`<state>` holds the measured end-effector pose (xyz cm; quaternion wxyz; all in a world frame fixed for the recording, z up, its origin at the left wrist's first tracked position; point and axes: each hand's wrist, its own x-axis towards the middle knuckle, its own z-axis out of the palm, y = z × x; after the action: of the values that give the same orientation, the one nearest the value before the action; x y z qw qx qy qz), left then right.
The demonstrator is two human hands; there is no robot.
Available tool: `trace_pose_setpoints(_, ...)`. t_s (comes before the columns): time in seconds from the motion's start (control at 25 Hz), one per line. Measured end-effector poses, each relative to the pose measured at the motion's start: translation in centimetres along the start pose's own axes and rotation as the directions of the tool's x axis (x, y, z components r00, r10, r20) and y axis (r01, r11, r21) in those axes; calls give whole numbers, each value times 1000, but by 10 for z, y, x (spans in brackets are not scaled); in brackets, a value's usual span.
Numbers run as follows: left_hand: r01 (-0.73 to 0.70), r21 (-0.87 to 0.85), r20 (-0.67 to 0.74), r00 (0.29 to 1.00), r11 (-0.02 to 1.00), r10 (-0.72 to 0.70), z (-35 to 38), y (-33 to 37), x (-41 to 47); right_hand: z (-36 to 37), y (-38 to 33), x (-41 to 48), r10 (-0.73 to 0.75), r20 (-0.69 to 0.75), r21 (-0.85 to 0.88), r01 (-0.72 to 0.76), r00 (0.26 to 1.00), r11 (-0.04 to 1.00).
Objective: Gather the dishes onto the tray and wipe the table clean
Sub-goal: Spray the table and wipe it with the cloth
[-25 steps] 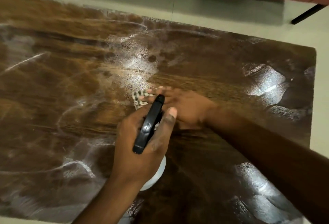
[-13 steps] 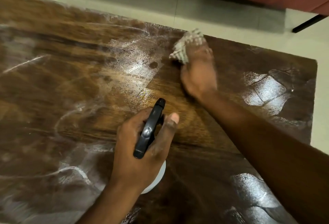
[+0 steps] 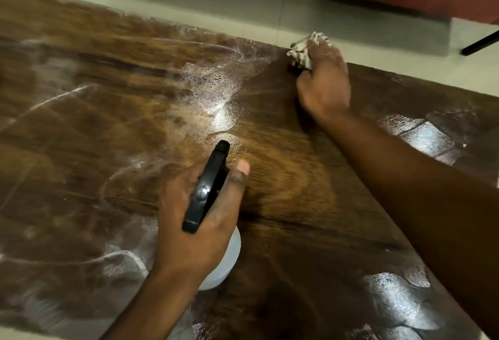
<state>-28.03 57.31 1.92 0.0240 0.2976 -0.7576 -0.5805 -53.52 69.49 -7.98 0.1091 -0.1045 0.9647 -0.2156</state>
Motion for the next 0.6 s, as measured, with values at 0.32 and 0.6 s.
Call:
trace_pose_setpoints(0.32, -9, -73, 1, 1000, 997, 10, -6, -3, -3, 43, -8, -113, -816, 512, 157, 905, 267, 395)
trace_pose_setpoints(0.6, -34, -138, 0, 999, 990, 34, -32, -22, -14, 12, -2, -12, -372, 202, -154, 404, 906, 902)
